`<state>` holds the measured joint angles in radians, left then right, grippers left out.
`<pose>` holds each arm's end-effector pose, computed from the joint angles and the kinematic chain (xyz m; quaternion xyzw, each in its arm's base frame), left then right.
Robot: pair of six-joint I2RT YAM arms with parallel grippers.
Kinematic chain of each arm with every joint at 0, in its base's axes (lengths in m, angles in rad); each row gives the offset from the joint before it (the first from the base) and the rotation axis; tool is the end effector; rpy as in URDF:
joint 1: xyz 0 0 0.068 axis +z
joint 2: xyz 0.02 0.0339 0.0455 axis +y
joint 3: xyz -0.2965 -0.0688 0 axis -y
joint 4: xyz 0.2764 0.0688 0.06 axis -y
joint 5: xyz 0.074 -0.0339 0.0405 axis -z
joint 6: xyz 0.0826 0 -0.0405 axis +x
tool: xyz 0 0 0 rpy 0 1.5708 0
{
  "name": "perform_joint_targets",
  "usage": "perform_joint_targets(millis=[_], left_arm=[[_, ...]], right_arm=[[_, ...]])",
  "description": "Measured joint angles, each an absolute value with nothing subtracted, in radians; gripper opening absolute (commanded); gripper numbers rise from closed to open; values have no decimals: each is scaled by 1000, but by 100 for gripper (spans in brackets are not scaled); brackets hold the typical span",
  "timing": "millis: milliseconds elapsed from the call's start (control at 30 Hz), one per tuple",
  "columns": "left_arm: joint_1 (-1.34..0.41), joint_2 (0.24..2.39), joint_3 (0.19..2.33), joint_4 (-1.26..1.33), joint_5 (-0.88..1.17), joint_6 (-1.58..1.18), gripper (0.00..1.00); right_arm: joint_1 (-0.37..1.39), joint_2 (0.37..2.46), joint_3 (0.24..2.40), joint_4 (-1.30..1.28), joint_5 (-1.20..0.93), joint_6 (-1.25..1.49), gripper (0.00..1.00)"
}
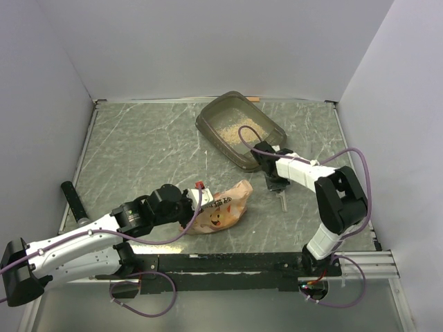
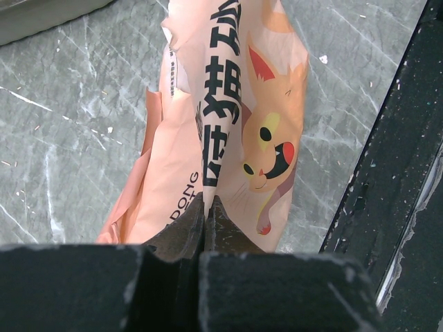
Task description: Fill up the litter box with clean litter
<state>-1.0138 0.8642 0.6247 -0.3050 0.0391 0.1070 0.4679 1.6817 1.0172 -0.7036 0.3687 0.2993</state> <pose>0.1263 -0.2089 0.2506 0.4711 0.7327 -0.2303 0.4338 0.3149 0.1258 0.1370 -0.0639 0.9761 -0.1319 0.1605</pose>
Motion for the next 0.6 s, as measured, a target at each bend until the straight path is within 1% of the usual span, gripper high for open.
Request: perform_joint_targets(millis=[67, 200, 300, 333, 433, 533, 600], left_arm=[[-1014, 864, 625, -305, 39, 107, 1], [-1014, 863, 625, -305, 39, 107, 2], [-1014, 859, 621, -304, 39, 107, 13], [-1014, 856, 621, -304, 37, 107, 21], [-1014, 831, 621, -299, 35, 108, 32], [-1014, 806, 621, -295, 29, 111, 38], [-1014, 805, 627, -302, 28, 115, 39]], right_arm=[[468, 1671, 1027, -734, 413, 292, 0], [465, 1666, 1028, -739, 419, 292, 0], [472, 1662, 1028, -743, 425, 292, 0], [475, 1655, 1028, -744, 422, 292, 0], [490, 1621, 1029, -749, 407, 295, 0], [502, 1527, 1035, -773, 377, 294, 0], [506, 1460, 1050, -788, 363, 293, 0]])
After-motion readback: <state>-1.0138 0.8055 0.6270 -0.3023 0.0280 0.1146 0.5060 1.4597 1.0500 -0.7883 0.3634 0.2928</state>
